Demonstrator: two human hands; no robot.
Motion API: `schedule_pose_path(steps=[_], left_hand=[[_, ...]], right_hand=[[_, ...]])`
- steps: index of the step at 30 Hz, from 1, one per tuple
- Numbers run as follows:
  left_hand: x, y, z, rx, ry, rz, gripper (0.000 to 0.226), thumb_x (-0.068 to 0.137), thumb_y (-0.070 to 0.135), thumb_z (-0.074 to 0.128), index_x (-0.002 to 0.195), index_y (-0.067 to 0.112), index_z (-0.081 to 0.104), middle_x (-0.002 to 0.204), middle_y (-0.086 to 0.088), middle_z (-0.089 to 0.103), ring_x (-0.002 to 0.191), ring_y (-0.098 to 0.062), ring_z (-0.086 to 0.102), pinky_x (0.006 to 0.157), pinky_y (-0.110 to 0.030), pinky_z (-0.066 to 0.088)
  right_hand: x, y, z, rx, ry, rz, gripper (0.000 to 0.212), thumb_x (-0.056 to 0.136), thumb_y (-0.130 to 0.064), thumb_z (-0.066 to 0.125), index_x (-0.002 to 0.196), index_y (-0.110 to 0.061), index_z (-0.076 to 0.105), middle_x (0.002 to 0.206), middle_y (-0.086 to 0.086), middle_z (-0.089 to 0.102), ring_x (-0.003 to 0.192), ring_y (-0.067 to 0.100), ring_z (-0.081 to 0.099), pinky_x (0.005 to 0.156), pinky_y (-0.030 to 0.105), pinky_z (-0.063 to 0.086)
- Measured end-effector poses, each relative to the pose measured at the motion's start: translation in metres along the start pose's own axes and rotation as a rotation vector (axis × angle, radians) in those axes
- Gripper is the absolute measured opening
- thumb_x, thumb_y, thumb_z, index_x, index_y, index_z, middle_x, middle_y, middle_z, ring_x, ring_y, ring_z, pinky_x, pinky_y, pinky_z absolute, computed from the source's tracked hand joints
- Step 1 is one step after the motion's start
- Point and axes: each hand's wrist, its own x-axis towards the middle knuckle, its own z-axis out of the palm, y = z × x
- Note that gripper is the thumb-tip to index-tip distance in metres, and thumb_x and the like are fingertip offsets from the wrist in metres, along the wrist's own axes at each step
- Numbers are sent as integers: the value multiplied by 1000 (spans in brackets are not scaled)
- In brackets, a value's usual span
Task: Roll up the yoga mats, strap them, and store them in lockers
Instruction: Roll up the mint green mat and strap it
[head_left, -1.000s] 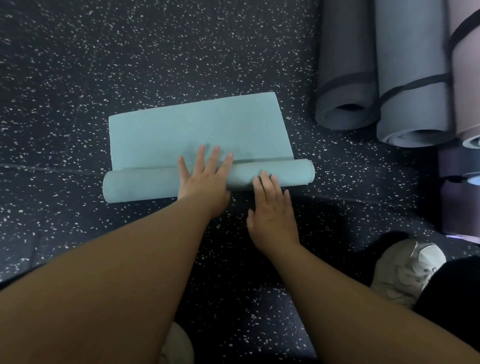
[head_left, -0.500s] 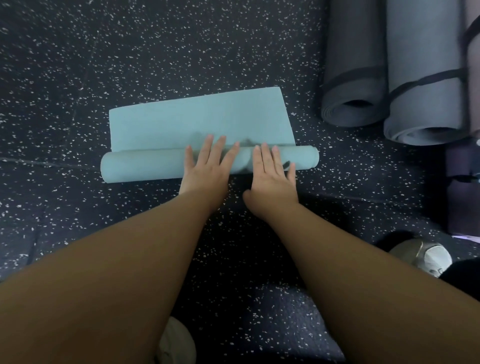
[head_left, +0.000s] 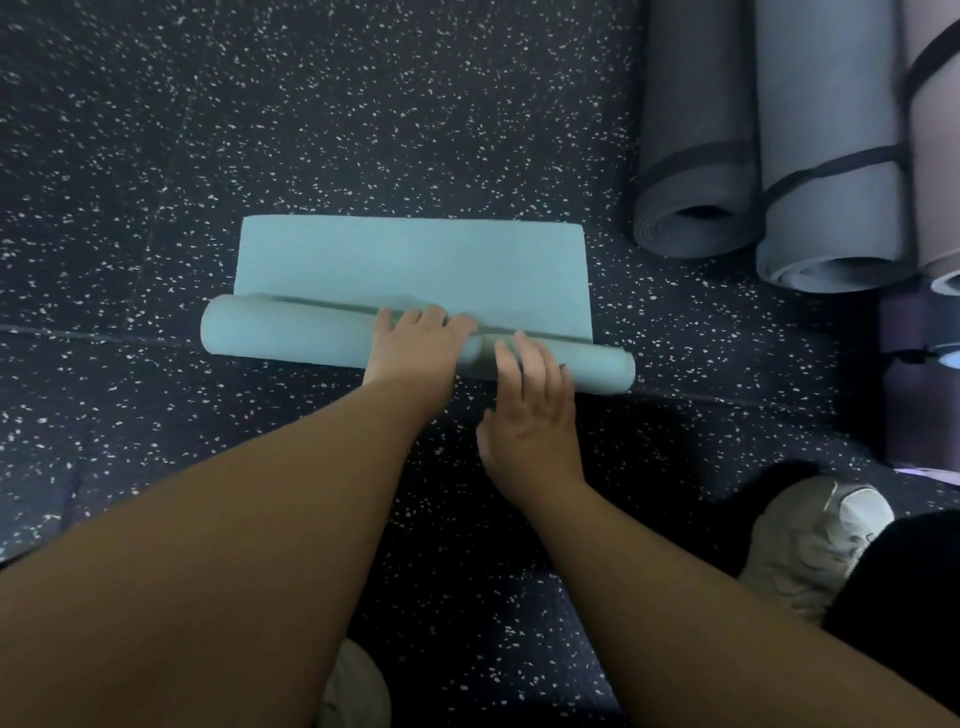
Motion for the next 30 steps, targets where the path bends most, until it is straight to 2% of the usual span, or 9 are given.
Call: schedule_pose_path(steps=[4, 9, 13, 17, 19, 21, 23, 28, 30], left_hand=[[-14, 7, 1, -25, -117, 25, 60, 86, 10, 57, 138, 32, 35, 139, -1, 40, 132, -24, 36, 117, -50, 10], [-29, 13, 1, -29, -189, 40, 57, 86, 14, 54, 138, 29, 34, 138, -2, 36, 135, -23, 30, 117, -53, 2], [-38, 12, 9, -7, -92, 58, 67, 86, 15, 50, 145, 27, 22, 146, -1, 26, 139, -21, 19, 116, -51, -5], [-48, 7, 19, -50, 19, 32, 71, 90, 14, 43, 151, 29, 10, 154, 1, 13, 145, -17, 1, 116, -47, -7], [-51, 6, 23, -43, 44, 24, 72, 92, 14, 41, 152, 29, 5, 157, 2, 6, 146, -17, -7, 116, -45, -8], [-52, 5, 26, -33, 53, 20, 73, 92, 14, 40, 152, 29, 3, 159, 2, 0, 147, -17, -13, 116, -44, -8], [-51, 6, 27, -35, 47, 20, 75, 90, 13, 40, 152, 29, 1, 160, 4, -5, 146, -17, -17, 116, -44, -9], [-44, 6, 27, -6, 21, 43, 79, 92, 14, 39, 151, 32, -9, 159, 8, -16, 145, -16, -22, 115, -48, -11], [-38, 5, 24, 17, 4, 38, 80, 93, 16, 39, 150, 32, -14, 159, 8, -18, 144, -16, -23, 114, -50, -10]], right_hand=[[-16, -1, 1, -62, -46, 36, 70, 63, -22, 40, 131, -8, 38, 133, 7, 34, 126, 29, 34, 105, 54, 23], [-39, -16, 1, -132, -115, 110, 78, 54, -23, 54, 128, -3, 41, 123, 12, 37, 119, 31, 37, 104, 60, 35], [-36, -17, 2, -153, -191, 123, 85, 55, -20, 60, 134, -1, 38, 134, 15, 38, 130, 32, 33, 105, 56, 35], [-25, -9, 3, -139, -298, 138, 103, 47, -20, 75, 140, -1, 35, 143, 17, 41, 137, 32, 27, 107, 53, 26], [-13, -6, -3, -133, -355, 123, 100, 61, -19, 72, 147, 0, 25, 153, 17, 28, 144, 34, 18, 113, 52, 17], [2, 1, -9, -88, -412, 96, 89, 82, -17, 56, 152, -5, 2, 160, 12, 2, 147, 29, -4, 117, 48, -1], [18, 6, -14, -58, -459, 106, 84, 88, -17, 47, 152, -10, -8, 160, 5, -10, 146, 24, -14, 116, 44, -8], [40, 15, -21, -16, -458, 96, 78, 90, -15, 44, 153, -13, -2, 161, 1, -5, 147, 20, -10, 119, 41, -4], [32, 14, -20, -2, -351, 58, 79, 82, -8, 49, 152, -7, 11, 160, 8, 9, 148, 27, 3, 119, 47, 7]])
